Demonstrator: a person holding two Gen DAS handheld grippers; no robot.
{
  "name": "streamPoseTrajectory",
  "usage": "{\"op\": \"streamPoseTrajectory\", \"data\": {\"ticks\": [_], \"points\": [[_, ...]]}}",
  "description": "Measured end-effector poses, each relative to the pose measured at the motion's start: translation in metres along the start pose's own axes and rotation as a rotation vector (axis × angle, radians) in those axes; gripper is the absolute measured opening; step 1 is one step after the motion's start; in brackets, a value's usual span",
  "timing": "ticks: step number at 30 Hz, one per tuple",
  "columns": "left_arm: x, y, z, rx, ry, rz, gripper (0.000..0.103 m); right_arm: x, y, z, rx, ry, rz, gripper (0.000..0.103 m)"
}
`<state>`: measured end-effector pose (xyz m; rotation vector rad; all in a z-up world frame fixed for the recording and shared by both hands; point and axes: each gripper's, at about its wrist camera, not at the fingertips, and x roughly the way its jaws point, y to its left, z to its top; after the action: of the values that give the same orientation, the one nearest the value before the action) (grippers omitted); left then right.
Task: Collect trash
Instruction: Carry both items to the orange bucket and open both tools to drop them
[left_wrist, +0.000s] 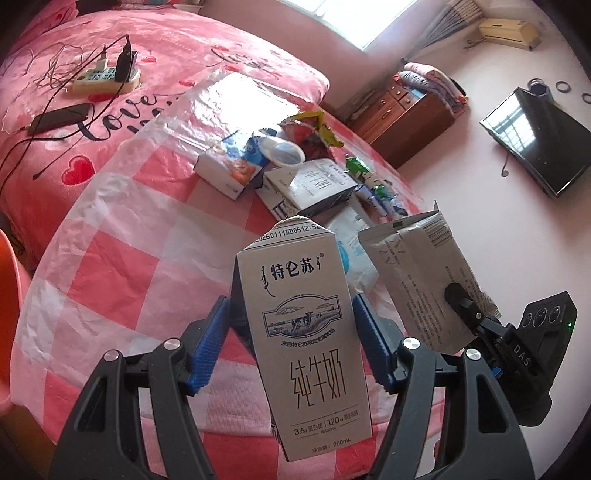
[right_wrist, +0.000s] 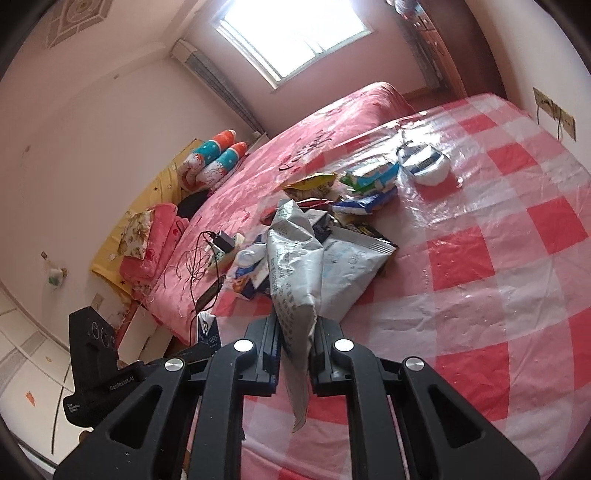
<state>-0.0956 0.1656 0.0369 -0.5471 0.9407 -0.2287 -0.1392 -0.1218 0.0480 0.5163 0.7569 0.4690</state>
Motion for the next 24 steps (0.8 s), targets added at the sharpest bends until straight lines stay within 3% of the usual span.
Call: {"op": "streamPoseTrajectory", "data": {"ticks": [7,12,24], "points": [[-0.025,0.012,0.003,0.006,-0.054,-0.001,0.068,0.005,0.025,-0.002,-0.033,0.034,0.047,0.013],[-0.050,0.034,0.007,-0.006,-0.111,0.036,0.068,0.028,0.061,-0.008,-0.068,0.117,0.122,0.013],[-0.127,0.151,-0.006,-0.139,-0.266,0.292,0.068,0.134,0.180,-0.047,-0.219,0.422,0.331,0.013]]}}
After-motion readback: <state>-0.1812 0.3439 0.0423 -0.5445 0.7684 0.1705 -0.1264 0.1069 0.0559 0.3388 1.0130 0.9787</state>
